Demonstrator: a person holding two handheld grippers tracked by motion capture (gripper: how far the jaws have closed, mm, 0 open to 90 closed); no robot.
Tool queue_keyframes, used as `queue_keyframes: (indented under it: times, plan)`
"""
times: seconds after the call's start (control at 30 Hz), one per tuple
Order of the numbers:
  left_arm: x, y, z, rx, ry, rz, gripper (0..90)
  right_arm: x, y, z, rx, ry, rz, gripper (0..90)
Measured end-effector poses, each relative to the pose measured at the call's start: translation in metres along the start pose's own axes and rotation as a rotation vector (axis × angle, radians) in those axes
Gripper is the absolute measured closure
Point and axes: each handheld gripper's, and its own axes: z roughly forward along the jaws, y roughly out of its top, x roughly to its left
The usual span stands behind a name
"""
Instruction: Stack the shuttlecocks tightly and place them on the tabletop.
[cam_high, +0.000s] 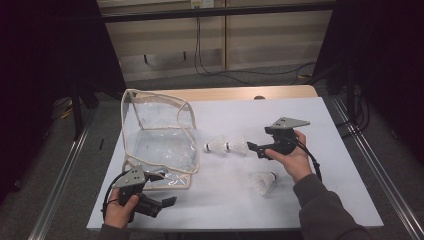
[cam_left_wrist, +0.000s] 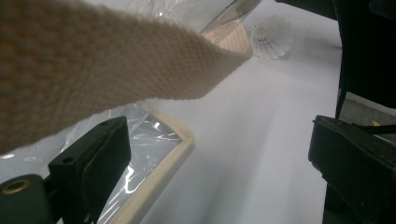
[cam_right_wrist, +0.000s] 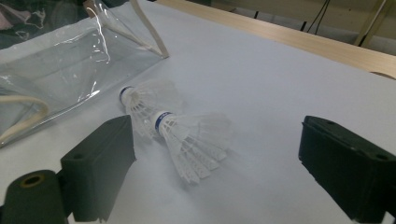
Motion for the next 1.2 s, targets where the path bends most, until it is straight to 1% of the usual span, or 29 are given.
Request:
queue_keyframes:
  times: [0.03,0.07,0.1,0.33,0.37,0.4,0.43,0.47,0.53,0.63,0.8,0.87,0.93,1.07,1.1,1.17,1.2]
  plan:
    - [0.0,0.0,0.0,0.0,0.0,0.0,5.7,0.0,0.0,0.0,0.0,0.0,0.0,10.7]
    - [0.0,0.0,0.0,-0.003,-0.006,-0.009,5.8,0.0,0.001,0.002,0.007,0.005,0.002,11.9]
    - [0.0,0.0,0.0,-0.003,-0.006,-0.009,5.8,0.0,0.002,0.003,0.007,0.014,0.002,14.0]
    - [-0.001,-0.001,0.0,-0.011,-0.011,-0.013,5.7,0.001,0.004,0.009,0.023,0.022,0.004,15.2]
    - [0.0,-0.001,0.0,-0.008,-0.007,-0.009,5.7,0.001,0.005,0.01,0.025,0.019,-0.003,15.7]
    - [0.0,0.0,0.0,-0.007,-0.003,-0.001,5.7,0.002,0.005,0.011,0.026,0.02,-0.002,16.9]
    - [0.0,-0.001,0.0,-0.009,-0.008,-0.01,5.8,0.002,0.006,0.012,0.029,0.024,-0.005,18.3]
    - [0.0,-0.001,0.0,-0.01,-0.009,-0.01,5.7,0.003,0.007,0.013,0.03,0.023,-0.004,19.4]
    - [0.0,-0.001,0.001,-0.012,-0.01,-0.01,5.8,0.004,0.007,0.016,0.036,0.038,-0.002,24.0]
    - [-0.001,-0.001,0.001,-0.012,-0.01,-0.011,5.8,0.005,0.007,0.02,0.049,0.036,-0.013,25.6]
    - [0.0,-0.001,0.0,-0.008,-0.011,-0.01,5.8,0.006,0.006,0.024,0.06,0.043,-0.008,29.0]
    - [0.0,-0.001,0.0,-0.009,-0.011,-0.009,5.7,0.006,0.006,0.024,0.06,0.04,-0.009,29.0]
    - [0.0,-0.001,0.001,-0.01,-0.012,-0.011,5.7,0.005,0.005,0.026,0.071,0.036,-0.015,29.9]
    - [0.0,-0.001,0.0,-0.014,-0.013,-0.01,5.7,0.004,0.004,0.027,0.074,0.032,-0.003,29.4]
    - [0.0,-0.001,0.0,-0.015,-0.014,-0.011,5.7,0.003,0.004,0.028,0.072,0.042,0.004,29.4]
    - [0.0,-0.001,0.001,-0.012,-0.014,-0.01,5.7,0.003,0.004,0.028,0.073,0.039,0.002,29.4]
    - [0.0,-0.001,0.001,-0.016,-0.012,-0.009,5.7,0.002,0.004,0.029,0.071,0.046,0.005,29.7]
